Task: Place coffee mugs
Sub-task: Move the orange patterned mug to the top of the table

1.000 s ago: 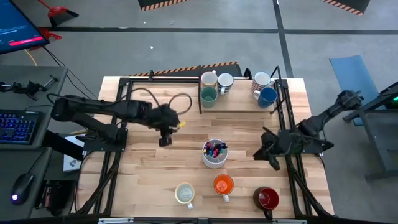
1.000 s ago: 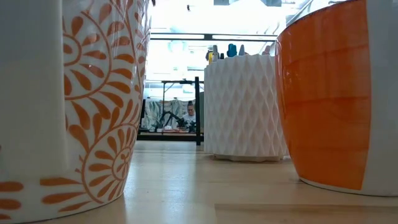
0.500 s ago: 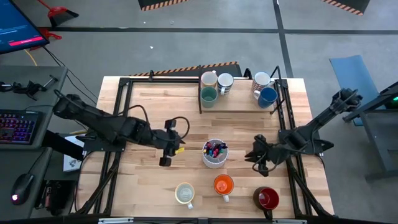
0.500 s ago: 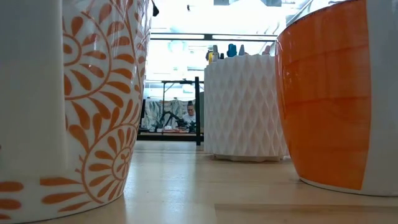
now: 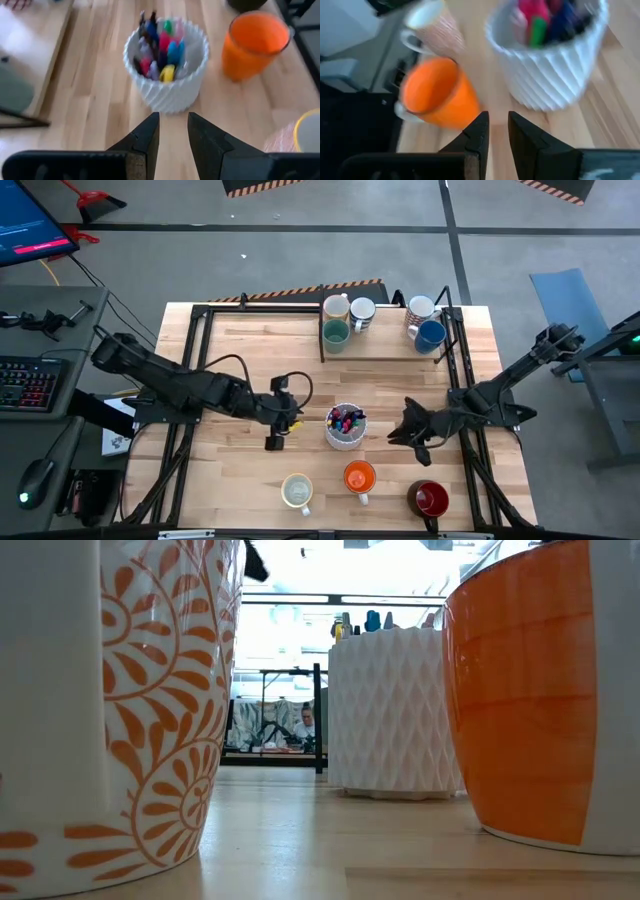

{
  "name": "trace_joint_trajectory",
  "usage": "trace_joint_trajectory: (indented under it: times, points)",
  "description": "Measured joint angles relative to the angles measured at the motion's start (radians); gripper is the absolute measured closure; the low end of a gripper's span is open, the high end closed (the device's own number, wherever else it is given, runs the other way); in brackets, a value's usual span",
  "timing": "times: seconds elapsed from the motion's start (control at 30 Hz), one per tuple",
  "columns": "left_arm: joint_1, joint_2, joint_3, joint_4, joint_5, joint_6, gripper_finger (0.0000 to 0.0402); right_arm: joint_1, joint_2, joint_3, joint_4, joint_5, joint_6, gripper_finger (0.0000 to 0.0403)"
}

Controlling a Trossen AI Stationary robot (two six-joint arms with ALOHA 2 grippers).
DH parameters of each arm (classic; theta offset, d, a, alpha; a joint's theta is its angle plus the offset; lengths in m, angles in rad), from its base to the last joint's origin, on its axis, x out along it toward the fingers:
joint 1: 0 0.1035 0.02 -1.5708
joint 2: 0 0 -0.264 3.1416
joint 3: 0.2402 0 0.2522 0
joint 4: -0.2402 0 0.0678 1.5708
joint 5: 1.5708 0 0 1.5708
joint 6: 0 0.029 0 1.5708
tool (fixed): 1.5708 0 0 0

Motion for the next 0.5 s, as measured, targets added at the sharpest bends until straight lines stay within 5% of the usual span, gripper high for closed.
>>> trace_joint_trajectory:
  times: [0.3, 0.5]
  points:
    - [0.000, 0.013, 0.000, 0.067, 0.125, 0.000, 0.0312, 0.000, 0.001, 0.000, 0.098, -0.034, -0.042, 0.0344]
    - [-0.014, 0.013, 0.000, 0.117, 0.089, -0.004, 0.0312, 0.047, 0.007, 0.027, 0.139, 0.008, -0.118, 0.0344]
